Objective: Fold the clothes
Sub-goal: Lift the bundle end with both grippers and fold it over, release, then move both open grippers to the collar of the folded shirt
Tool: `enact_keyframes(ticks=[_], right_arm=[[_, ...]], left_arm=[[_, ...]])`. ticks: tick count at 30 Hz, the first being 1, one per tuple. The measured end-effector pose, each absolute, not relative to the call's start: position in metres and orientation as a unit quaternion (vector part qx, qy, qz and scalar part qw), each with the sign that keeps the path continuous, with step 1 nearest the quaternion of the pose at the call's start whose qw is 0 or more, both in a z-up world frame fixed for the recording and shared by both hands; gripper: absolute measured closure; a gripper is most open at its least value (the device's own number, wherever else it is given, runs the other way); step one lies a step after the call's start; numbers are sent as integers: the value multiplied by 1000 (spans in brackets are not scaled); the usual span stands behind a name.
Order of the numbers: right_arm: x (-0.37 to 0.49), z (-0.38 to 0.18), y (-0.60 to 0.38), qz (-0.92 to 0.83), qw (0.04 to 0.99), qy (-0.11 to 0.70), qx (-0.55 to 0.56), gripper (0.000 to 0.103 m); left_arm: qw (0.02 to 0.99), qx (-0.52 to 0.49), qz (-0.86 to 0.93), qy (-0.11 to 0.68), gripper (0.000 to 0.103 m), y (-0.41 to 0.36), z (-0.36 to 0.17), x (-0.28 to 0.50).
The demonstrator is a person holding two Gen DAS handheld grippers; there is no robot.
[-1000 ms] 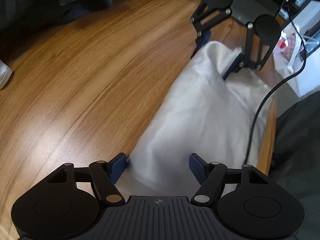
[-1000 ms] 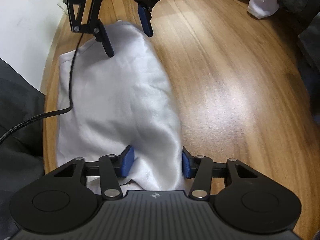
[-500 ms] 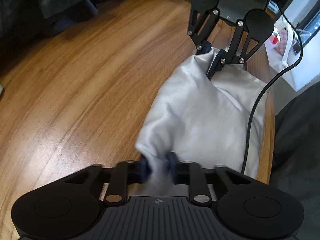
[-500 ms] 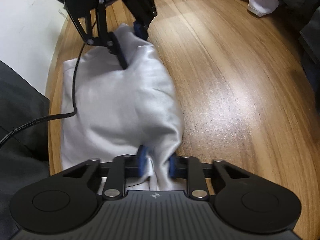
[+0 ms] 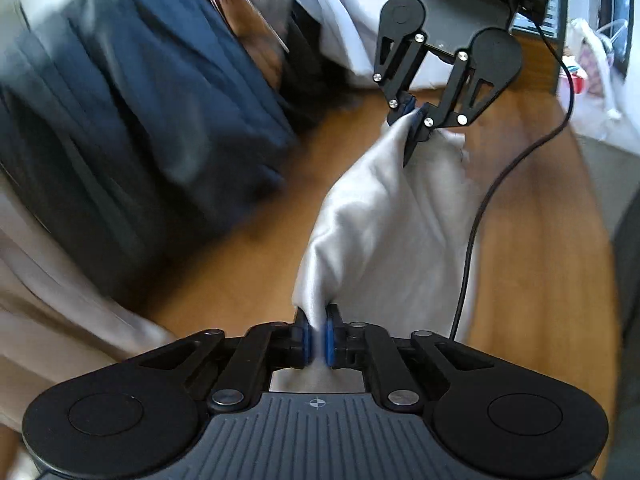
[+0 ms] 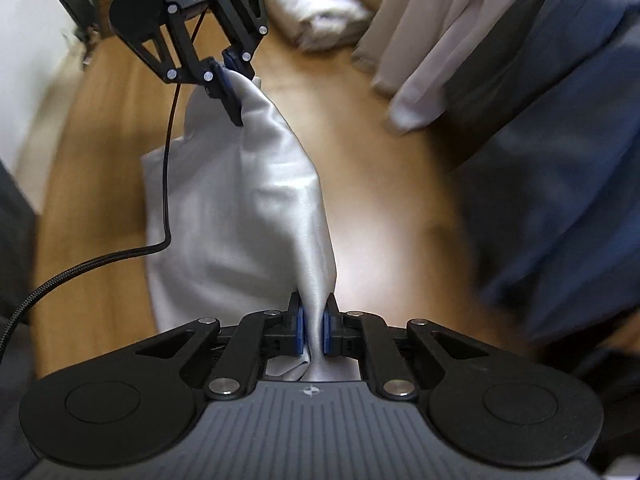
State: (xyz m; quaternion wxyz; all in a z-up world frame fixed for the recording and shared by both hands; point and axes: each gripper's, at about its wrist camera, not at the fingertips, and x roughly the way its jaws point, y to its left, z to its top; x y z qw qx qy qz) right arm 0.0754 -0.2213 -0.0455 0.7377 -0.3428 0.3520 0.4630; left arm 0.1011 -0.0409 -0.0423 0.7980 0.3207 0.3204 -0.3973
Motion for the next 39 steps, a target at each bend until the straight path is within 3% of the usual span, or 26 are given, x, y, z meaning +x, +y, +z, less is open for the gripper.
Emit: enact_keyframes(ticks=[6,16,18,19,23,26,34,39], right_arm=[[78,-27,-241,410,773,251,-415,95],[4,-100,-221,430,740,268,-442,95],[-12,-110,-219,431,739,272,-441,94],[-22,-113,-219,429,740,274,-440,90],[-58,-123,-224,423,747,288,-425,72],[-69,-118,-228,420,758,313,-388,68],[-33,-75,-239,352,821,385,-232,60],[-1,-66,-236,297,850,406,-156,60]], left_arm=[[796,390,-387,255,95,-47,-31,95],[745,416,-431,293,93,-62,-122,24],[746,408,-429,303,89,-65,-131,13],[748,402,-426,311,79,-65,-134,9],[763,358,-414,343,70,-52,-132,-6],[787,300,-389,373,63,-41,-123,-10],[856,130,-270,421,63,-24,-95,13],[871,80,-233,425,62,-36,-99,29]])
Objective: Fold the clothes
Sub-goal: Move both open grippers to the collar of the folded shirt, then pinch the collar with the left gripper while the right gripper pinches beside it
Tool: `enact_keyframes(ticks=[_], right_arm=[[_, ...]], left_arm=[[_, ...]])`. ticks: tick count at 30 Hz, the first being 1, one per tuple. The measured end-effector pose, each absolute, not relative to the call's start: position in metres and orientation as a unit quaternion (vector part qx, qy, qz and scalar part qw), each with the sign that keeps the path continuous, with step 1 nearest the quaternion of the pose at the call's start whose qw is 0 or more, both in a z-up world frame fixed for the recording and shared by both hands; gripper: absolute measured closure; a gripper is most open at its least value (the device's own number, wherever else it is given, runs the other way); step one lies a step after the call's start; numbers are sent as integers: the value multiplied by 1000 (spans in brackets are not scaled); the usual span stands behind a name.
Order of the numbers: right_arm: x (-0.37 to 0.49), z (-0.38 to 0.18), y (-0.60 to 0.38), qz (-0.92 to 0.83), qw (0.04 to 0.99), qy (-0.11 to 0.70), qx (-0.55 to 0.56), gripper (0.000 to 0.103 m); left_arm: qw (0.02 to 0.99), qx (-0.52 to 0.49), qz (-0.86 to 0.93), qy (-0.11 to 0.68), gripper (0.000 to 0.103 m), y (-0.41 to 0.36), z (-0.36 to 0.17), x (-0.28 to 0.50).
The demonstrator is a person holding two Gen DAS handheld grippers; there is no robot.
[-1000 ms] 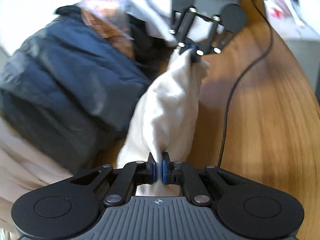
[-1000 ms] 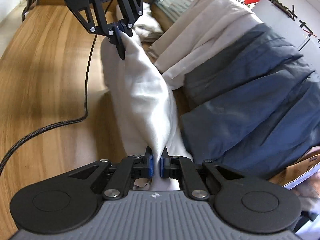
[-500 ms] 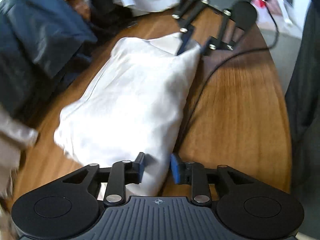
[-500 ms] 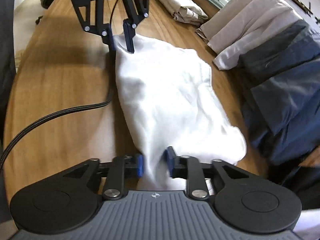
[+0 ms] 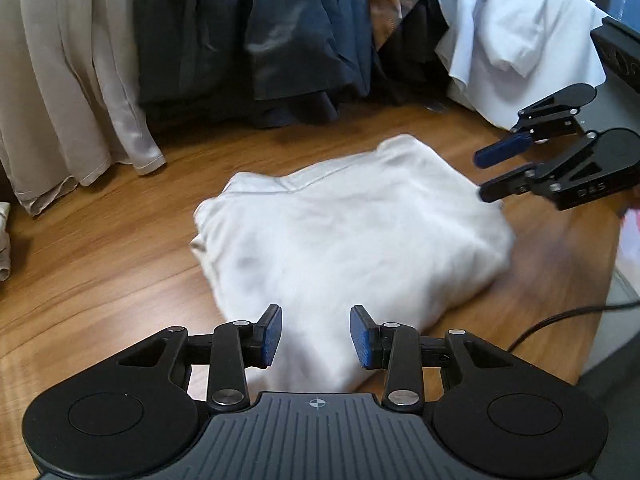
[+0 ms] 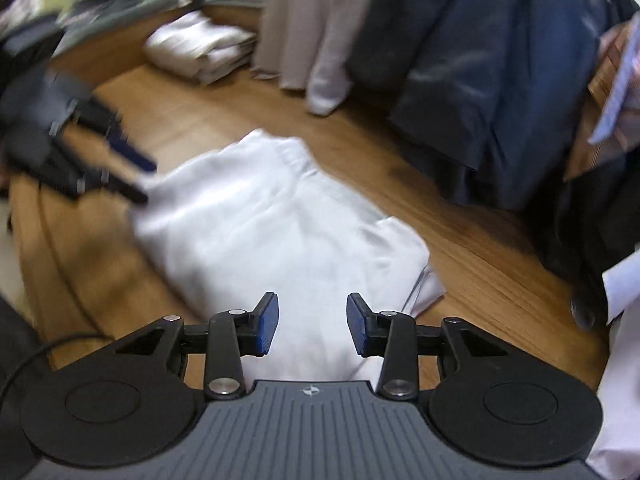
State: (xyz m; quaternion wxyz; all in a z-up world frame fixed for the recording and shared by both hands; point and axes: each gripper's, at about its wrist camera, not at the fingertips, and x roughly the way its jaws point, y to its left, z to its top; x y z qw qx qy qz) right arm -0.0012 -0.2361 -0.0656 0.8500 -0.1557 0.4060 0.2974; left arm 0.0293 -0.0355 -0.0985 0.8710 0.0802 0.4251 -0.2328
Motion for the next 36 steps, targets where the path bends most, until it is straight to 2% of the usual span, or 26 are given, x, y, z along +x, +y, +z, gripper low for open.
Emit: enact_keyframes(ticks=[9,13,15,16,19,22,29,36], right_arm=[[41,-114,-215,250,847,451,-131,57],[49,-129,-213,248,838,468,-128,57],[49,-122,-217,247,842,465,-119,56],[50,-117,-220,244,847,459,-110,52],[54,-101,-232,230,864,441,-80,32],[66,-100,-245,205,871,442,-58,23],[101,-135,-262,180,857,482,-15,12],[117,-152,-260,196,850,488,-2,11]], left_arm=[[865,50,-197,459,61,-45,-130,52],[868,41,-188,458,54,-37,-129,57],[878,22,-179,444,45,-29,-118,58],[882,10,-170,440,40,-23,-114,59],[887,-14,-150,437,37,-8,-110,70],[882,-11,-138,450,37,0,-118,90],[875,-9,-131,465,37,11,-136,135],[870,-23,-154,467,38,4,-145,150]])
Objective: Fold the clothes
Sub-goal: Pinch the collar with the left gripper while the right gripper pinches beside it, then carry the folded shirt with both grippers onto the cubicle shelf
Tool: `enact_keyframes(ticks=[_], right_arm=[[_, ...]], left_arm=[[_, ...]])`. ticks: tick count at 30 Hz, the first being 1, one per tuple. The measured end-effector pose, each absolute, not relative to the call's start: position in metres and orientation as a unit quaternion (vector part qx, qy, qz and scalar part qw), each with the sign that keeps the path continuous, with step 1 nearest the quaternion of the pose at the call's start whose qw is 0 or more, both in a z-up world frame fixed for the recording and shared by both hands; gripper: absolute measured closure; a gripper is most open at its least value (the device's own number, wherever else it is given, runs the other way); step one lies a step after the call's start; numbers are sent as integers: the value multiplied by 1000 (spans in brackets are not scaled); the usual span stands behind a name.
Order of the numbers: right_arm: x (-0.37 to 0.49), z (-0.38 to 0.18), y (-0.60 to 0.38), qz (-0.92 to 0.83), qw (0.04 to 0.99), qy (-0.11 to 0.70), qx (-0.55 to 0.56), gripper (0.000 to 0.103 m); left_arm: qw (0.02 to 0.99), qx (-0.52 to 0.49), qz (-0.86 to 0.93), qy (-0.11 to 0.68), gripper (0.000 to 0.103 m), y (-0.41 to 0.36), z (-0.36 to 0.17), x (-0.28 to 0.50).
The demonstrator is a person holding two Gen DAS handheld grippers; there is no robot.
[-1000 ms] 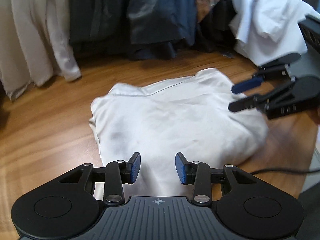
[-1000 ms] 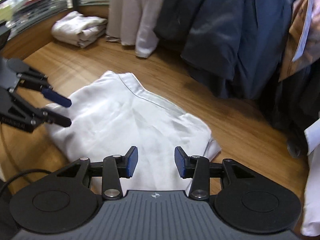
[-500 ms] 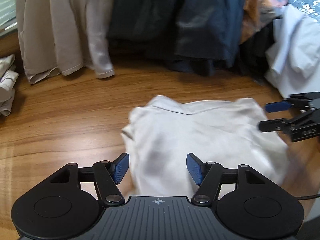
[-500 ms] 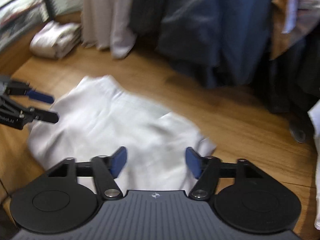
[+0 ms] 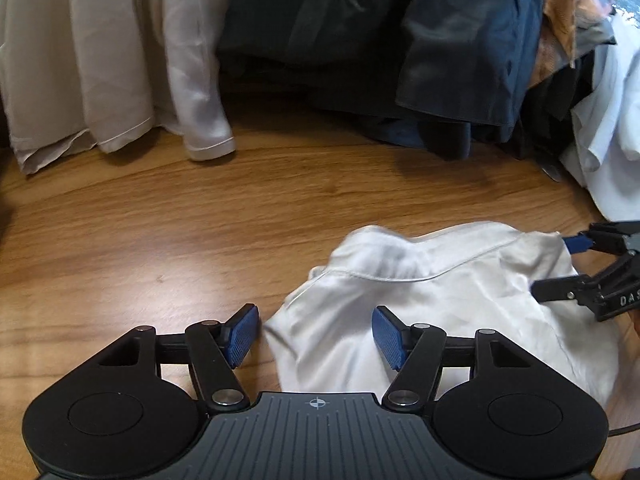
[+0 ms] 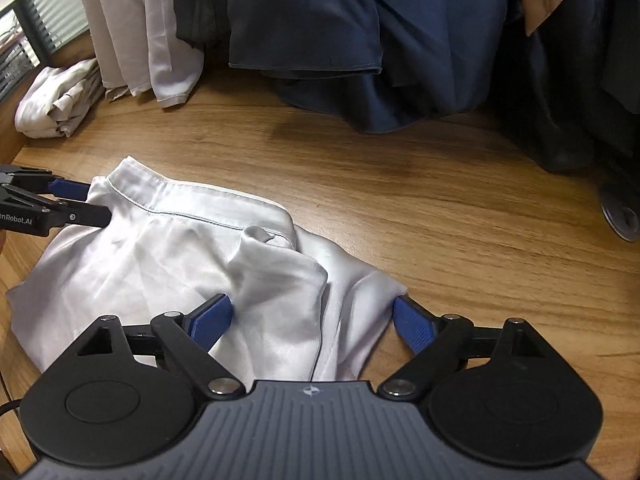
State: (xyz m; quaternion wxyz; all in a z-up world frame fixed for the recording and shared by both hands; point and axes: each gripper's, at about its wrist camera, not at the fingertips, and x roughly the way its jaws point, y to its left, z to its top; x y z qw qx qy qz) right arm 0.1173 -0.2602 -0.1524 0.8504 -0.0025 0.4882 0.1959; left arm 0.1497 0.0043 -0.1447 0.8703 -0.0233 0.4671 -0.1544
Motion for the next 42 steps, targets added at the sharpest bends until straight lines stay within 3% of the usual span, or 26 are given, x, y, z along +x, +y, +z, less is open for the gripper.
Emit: enact_keyframes(ticks=[3,6,9,10,11,12,14,28,42], right_arm=[[119,-153,-257,203,854,479,-9,13],[120,-153,-251,217,855,471,-16,24],[121,-151,-244,236,851,470,-10,49],[122,-151,-242,241,848,472,-5,64],[123,-150,-241,246,846,474,1,78],[124,-148,-239,247,845,475,5,86],[123,-142,-236,247,847,470,11,91],[108,-33,-178,308,881,355,39,94],[159,27,40,316,889,314,103,94]], left_arm=[[871,-28,-158,464,39,-1,-145,147],[871,-39,-156,464,51,-4,-144,142],[865,-67,-152,474,76,-6,-144,139],[866,-72,-145,474,85,-6,-143,137],[868,-80,-135,472,90,-5,-141,135],[870,-88,-125,469,90,-4,-139,133],[878,-98,-108,456,91,-2,-129,125],[940,-149,17,306,96,54,-27,58],[969,-50,70,231,97,274,43,93]])
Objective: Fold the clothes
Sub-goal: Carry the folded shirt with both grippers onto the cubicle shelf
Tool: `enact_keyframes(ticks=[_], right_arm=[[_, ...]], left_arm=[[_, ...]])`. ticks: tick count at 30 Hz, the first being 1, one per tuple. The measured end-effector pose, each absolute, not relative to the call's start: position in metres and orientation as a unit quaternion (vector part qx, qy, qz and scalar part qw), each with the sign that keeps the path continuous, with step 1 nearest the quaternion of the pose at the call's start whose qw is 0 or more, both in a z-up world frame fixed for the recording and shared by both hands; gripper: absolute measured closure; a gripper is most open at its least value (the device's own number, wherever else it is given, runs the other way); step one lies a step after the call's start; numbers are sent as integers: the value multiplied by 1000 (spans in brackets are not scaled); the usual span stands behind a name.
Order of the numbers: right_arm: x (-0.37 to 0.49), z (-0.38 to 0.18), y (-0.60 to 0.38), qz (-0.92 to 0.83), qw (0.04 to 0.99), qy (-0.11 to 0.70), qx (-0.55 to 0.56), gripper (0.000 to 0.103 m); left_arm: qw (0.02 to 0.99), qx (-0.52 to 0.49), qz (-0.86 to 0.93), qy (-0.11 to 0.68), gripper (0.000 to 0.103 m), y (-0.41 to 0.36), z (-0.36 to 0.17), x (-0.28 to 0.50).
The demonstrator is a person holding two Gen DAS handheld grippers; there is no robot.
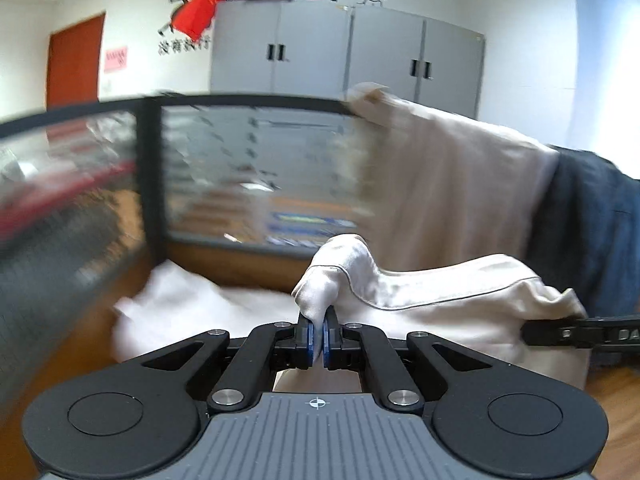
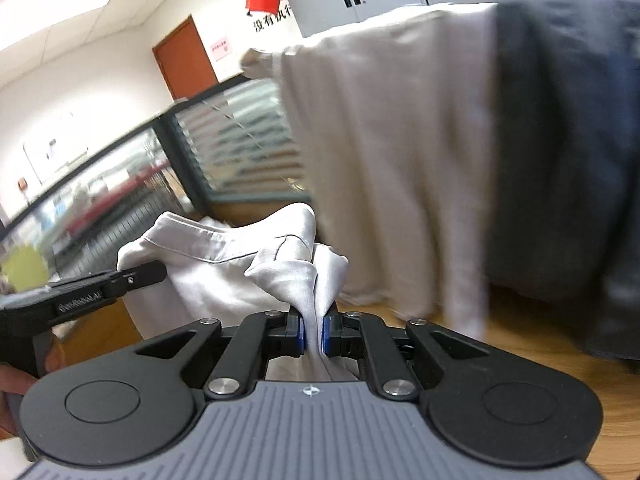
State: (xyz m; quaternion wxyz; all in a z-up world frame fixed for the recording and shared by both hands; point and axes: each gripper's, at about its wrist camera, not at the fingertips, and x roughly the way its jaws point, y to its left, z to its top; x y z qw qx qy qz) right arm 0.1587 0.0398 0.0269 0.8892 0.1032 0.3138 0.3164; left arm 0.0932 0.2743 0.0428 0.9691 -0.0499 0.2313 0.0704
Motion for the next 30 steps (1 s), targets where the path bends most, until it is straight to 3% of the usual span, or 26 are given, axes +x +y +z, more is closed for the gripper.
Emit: enact_keyframes(ticks=[9,22,24,26,30], right_arm=[[230,27,184,330,879,314,139,94],[330,-29,242,277,882,369,94,92],[337,-36,248,267,885,374,70,87],[342,-42,255,257,889,378,40,72],[339,-44,257,250,895,368,-25,65]], left_arm=[[965,65,115,228,97,375,60,174],[937,135,131,295,96,392,-15,286],[932,147,133,305,95,393,-26,297],[927,155,134,314,88,394,-37,306],[925,154,141,317,81,398,-44,308]])
